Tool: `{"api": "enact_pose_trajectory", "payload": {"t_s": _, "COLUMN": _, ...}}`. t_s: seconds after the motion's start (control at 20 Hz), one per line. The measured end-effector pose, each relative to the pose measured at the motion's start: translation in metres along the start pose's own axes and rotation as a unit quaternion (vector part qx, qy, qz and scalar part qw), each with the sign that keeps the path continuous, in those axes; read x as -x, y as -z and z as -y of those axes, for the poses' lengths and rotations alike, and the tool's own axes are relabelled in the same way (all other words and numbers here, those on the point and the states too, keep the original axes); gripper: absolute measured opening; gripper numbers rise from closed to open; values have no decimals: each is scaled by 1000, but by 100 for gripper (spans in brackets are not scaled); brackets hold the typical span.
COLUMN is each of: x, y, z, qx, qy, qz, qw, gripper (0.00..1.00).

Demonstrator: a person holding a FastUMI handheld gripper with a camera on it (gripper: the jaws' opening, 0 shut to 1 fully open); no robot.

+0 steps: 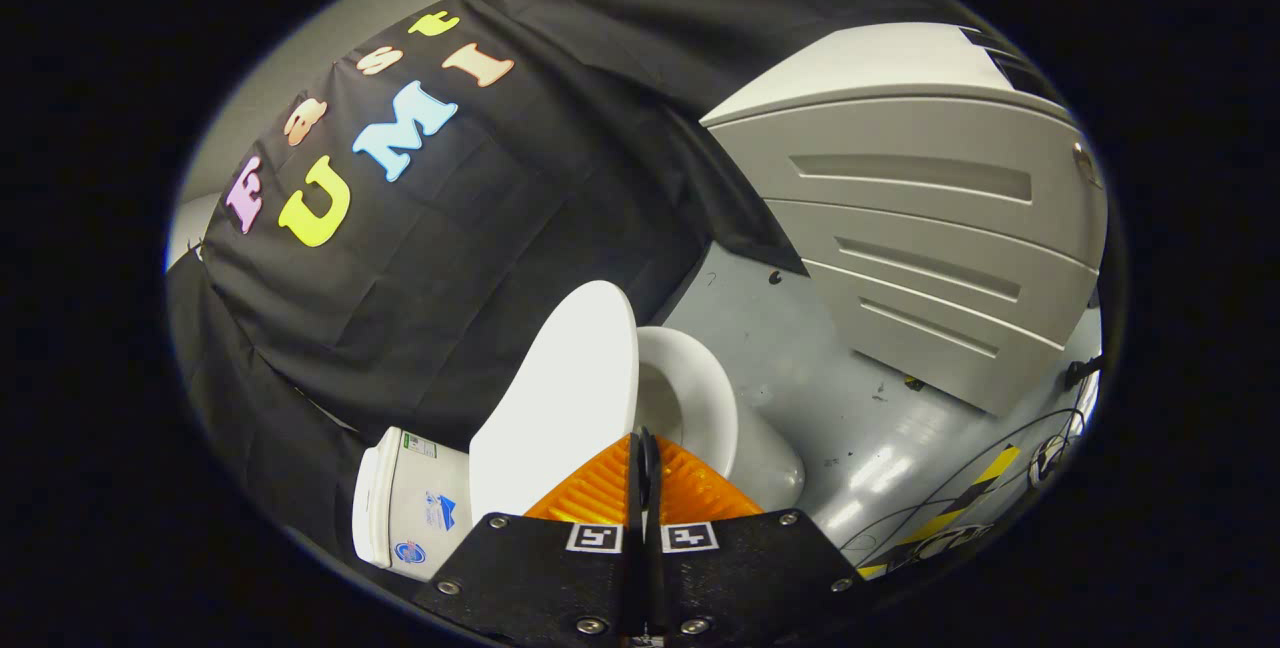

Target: Open the toilet lid.

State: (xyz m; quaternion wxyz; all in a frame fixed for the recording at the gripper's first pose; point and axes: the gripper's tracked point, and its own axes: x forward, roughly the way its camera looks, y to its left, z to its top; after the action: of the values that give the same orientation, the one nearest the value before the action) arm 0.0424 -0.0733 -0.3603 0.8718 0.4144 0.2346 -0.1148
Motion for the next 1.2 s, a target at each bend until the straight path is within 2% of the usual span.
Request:
{"api": "enact_pose_trajectory", "payload": {"t_s": 0.35, "x": 24, "y": -24, "z": -52, "qx": 100, "qy": 3, "qz": 34, "qw": 994, "gripper": 0}}
{"api": "enact_pose_trajectory", "payload": {"t_s": 0.65, "x": 56, "y": -38, "z": -116, "qx": 114, "qy": -33, "qz": 70, "qw": 991, "gripper": 0}}
{"api": "enact_pose_trajectory", "payload": {"t_s": 1.0, "x": 76, "y": -40, "z": -165, "qx": 187, "qy": -32, "qz": 91, "qw": 978, "gripper": 0}}
{"api": "enact_pose_trajectory", "payload": {"t_s": 1.2, "x": 85, "y": -41, "z": -186, "qx": 196, "qy": -36, "qz": 106, "qw": 974, "gripper": 0}}
